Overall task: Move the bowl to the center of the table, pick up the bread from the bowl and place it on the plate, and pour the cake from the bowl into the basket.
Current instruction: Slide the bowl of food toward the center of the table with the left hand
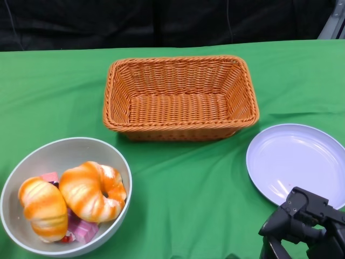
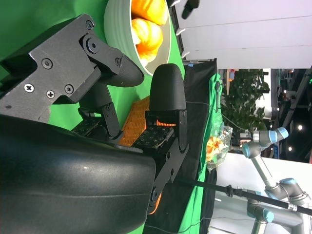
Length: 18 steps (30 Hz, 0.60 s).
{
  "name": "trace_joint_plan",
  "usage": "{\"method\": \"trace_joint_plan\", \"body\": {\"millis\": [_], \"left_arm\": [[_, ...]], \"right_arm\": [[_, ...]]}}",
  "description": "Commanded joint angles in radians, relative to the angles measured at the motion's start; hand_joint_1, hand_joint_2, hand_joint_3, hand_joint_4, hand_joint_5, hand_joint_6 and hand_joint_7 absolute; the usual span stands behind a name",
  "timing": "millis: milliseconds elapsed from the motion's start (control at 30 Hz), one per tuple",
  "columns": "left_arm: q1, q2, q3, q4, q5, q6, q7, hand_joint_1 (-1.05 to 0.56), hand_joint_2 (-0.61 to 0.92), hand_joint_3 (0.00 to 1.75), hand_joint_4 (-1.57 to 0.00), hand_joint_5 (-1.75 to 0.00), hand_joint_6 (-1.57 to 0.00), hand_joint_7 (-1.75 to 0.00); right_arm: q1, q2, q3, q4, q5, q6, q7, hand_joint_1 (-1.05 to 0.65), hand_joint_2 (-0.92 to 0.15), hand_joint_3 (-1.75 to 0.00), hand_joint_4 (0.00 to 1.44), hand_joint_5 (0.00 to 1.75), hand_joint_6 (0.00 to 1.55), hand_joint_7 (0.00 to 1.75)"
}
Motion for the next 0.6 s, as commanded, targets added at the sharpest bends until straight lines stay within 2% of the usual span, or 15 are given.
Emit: {"method": "trace_joint_plan", "body": {"millis": [33,367,600], "left_arm": [[-0.006,0.028,-0.010,-0.037,0.002,0.049,-0.010,-0.64,0.92,0.67,-0.07,-0.02,-0.04,0.00],[0.001,0.034,-0.008,-0.130,-0.052,0.202,-0.084,-0.61,0.92,0.67,-0.01,0.00,0.00,0.00],[-0.008,0.051,0.015,-0.124,-0.118,0.272,-0.168,-0.62,0.92,0.69,0.00,0.00,0.00,0.00]], "right_arm": [[-0.004,-0.004,-0.002,0.009,-0.006,-0.005,-0.004,-0.12,-0.46,-1.13,0.83,1.54,0.76,1.23],[-0.015,0.000,0.003,0.027,-0.026,-0.017,-0.006,-0.11,-0.46,-1.14,0.83,1.53,0.76,1.24],[-0.013,-0.001,0.005,0.025,-0.032,-0.019,-0.009,-0.11,-0.46,-1.15,0.83,1.52,0.76,1.24]]}}
